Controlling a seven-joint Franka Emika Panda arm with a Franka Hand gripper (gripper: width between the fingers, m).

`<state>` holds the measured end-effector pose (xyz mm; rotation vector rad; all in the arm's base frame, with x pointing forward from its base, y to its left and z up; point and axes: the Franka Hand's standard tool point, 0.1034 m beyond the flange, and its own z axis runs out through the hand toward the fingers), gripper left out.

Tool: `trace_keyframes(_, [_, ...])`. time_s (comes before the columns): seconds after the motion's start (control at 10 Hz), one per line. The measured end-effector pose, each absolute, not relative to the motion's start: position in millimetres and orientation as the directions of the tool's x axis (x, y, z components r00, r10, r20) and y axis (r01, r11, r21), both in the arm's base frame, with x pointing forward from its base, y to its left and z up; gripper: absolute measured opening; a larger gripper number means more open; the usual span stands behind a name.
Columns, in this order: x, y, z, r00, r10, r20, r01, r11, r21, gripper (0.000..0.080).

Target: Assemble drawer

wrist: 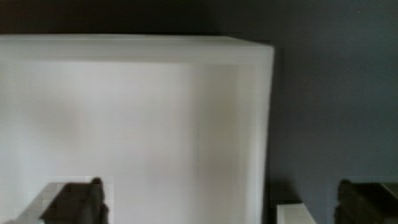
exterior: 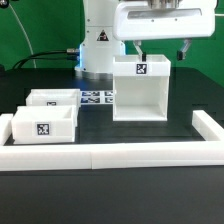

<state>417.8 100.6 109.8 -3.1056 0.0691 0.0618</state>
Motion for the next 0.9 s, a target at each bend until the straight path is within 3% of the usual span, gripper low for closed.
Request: trace_keyframes(0.9, [412.7, 107.0, 98.6, 0.996, -0.079, -0.039, -0.081, -0.995, -0.058, 0.0650])
